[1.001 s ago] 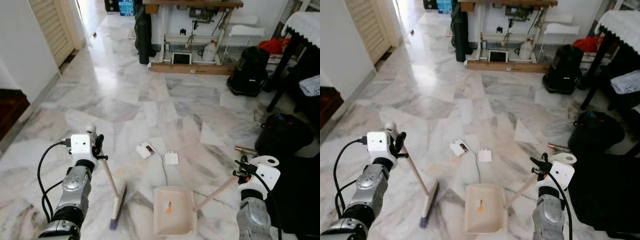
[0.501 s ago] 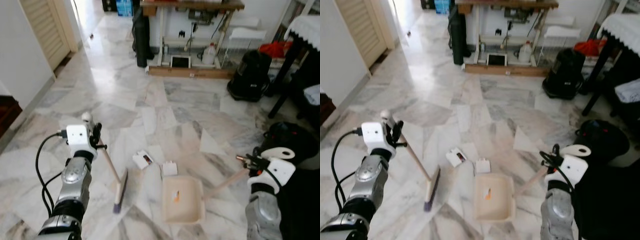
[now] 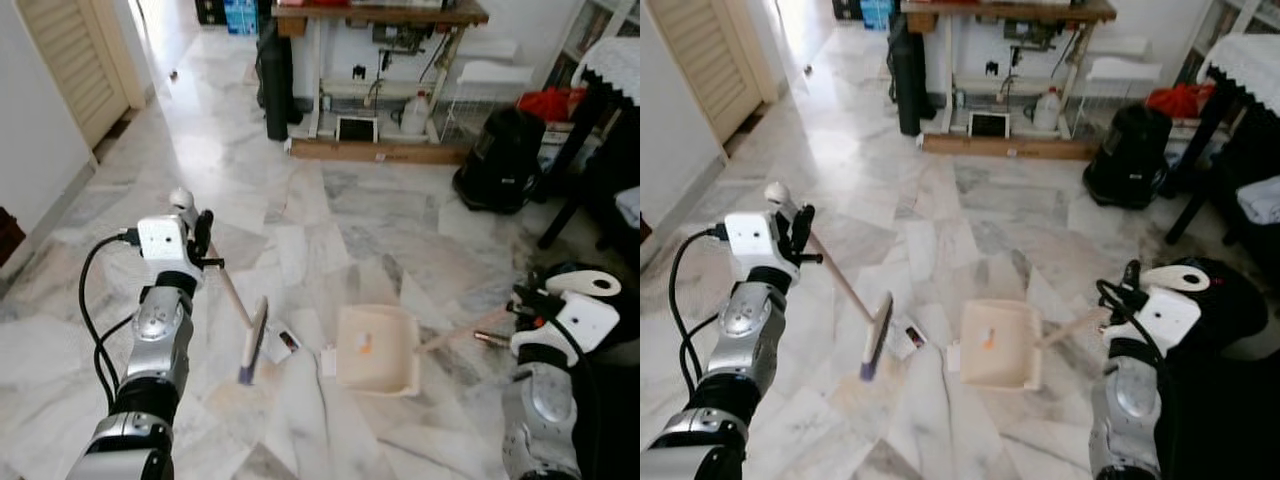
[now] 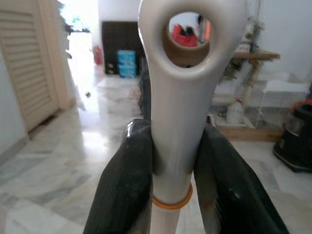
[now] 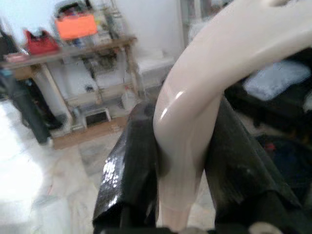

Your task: Sweep floor

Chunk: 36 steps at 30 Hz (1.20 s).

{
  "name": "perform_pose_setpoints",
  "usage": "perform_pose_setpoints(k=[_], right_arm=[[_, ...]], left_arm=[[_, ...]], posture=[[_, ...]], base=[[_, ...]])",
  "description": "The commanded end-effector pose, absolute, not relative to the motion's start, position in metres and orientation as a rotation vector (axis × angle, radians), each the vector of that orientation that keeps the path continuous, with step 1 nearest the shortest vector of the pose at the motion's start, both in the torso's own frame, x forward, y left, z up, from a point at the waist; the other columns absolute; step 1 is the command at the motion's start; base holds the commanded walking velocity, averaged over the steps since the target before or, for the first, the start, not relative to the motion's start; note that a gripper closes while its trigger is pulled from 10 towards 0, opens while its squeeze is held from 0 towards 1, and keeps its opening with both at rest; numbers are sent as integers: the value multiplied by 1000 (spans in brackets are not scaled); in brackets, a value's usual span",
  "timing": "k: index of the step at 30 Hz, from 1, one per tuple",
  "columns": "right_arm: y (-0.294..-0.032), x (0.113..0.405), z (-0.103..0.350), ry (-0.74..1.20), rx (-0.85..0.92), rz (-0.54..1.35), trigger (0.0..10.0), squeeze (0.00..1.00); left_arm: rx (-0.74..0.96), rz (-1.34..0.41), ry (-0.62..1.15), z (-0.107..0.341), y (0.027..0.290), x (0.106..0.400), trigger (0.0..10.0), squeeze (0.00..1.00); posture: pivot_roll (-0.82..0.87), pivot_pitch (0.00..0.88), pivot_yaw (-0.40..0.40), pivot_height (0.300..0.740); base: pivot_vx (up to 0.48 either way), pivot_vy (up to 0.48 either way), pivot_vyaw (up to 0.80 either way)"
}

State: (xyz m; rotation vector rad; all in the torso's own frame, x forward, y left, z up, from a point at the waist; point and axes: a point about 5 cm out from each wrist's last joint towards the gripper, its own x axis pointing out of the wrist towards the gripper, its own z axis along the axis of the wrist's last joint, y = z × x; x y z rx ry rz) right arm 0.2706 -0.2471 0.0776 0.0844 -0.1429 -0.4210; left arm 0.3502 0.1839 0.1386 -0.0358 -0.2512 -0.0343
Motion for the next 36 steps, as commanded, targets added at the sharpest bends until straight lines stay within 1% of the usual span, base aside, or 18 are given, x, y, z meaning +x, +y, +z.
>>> perform_pose_setpoints(k=[1,3,4,9,17,26,28,30,36], right_arm=[[-248,275,89,-190,77,-421,10000,0],[-248,274,88,-186,77,-420,10000,0],[-248,273,85,-170,79,-419,10000,0],[-248,272,78,-139,80,-423,10000,0],[-247,269,76,-119,63,-417,10000,0],[-246,270,74,-104,86,-417,10000,0],[-246,270,74,-100,96,-415,10000,0],[-245,270,73,-100,87,-410,10000,0],[-242,272,72,-94,77,-397,10000,0]], left_arm=[[-32,-29,-291,149,188,351,10000,0],[-33,-30,-284,147,188,350,10000,0],[-29,-43,-253,140,186,349,10000,0],[-37,-70,-207,129,183,346,10000,0],[-31,-82,-143,110,184,337,10000,0],[-27,-72,-145,110,186,337,10000,0],[-26,-72,-146,111,186,338,10000,0],[-26,-69,-150,112,187,337,10000,0],[-25,-64,-155,111,188,336,10000,0]], posture=[[102,33,-1,740],[100,34,-2,740],[100,40,-3,740],[100,44,-2,740],[99,53,-4,740],[100,59,-5,740],[100,54,-7,740],[102,52,-9,740],[108,43,-12,740]], base=[[416,0,0],[416,0,0],[0,0,0],[0,0,0],[0,0,0],[0,0,0],[0,0,-800],[251,0,-594],[258,0,0]])
